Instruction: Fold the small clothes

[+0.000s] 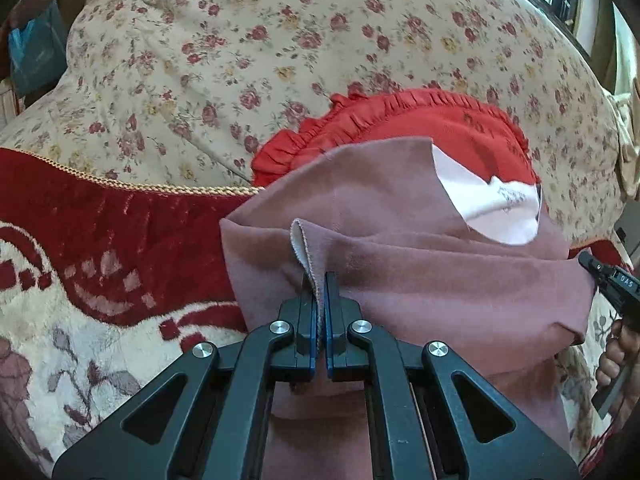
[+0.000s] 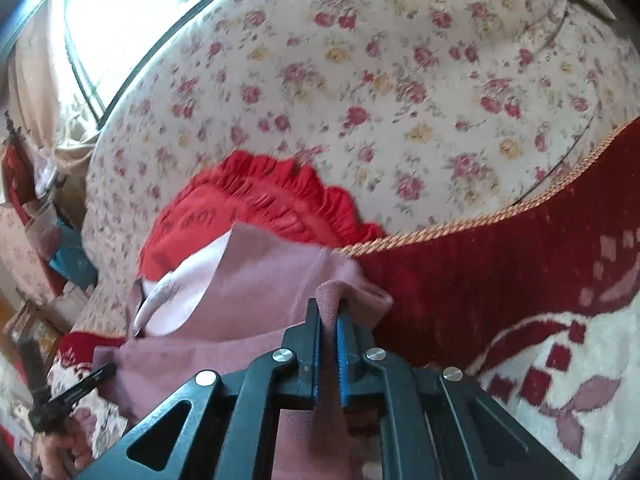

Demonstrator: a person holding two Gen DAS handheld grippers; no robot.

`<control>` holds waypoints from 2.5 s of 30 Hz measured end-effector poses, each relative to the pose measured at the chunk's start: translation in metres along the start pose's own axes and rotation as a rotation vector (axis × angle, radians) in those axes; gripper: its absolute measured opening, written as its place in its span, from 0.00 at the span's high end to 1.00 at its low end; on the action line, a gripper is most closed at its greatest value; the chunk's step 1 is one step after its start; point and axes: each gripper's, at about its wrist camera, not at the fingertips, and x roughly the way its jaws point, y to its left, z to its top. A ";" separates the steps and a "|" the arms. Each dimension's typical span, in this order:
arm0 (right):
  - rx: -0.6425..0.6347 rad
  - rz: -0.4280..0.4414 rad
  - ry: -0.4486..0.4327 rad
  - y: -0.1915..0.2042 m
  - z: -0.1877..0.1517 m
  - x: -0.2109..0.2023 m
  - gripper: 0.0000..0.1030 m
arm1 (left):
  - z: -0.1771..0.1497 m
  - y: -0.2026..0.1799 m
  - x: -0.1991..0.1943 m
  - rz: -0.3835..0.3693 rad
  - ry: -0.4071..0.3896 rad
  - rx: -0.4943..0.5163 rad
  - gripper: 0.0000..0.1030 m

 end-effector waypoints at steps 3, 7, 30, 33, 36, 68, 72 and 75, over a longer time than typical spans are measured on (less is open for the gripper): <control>0.017 -0.016 -0.021 -0.005 0.006 0.006 0.95 | 0.004 0.006 -0.006 0.027 -0.038 -0.023 0.99; 0.000 0.000 -0.038 0.000 0.013 0.011 0.95 | 0.008 0.026 -0.020 0.085 -0.096 -0.098 0.99; -0.085 -0.073 -0.002 0.021 -0.004 0.004 0.94 | -0.015 0.016 0.031 -0.192 0.115 0.123 0.53; -0.089 -0.067 0.004 0.022 -0.005 0.005 0.94 | -0.018 0.017 0.038 -0.222 0.132 0.162 0.53; -0.087 -0.064 0.004 0.022 -0.005 0.005 0.94 | -0.017 0.026 0.038 -0.266 0.134 0.130 0.61; 0.021 0.019 -0.003 0.004 -0.003 -0.007 0.81 | 0.012 0.046 0.003 -0.038 -0.040 0.076 0.98; 0.013 0.004 -0.002 0.003 -0.003 -0.008 0.80 | -0.001 0.043 0.024 0.009 0.053 0.094 0.98; 0.011 0.000 -0.009 0.002 -0.002 -0.012 0.80 | -0.003 0.045 0.034 0.022 0.103 0.073 0.96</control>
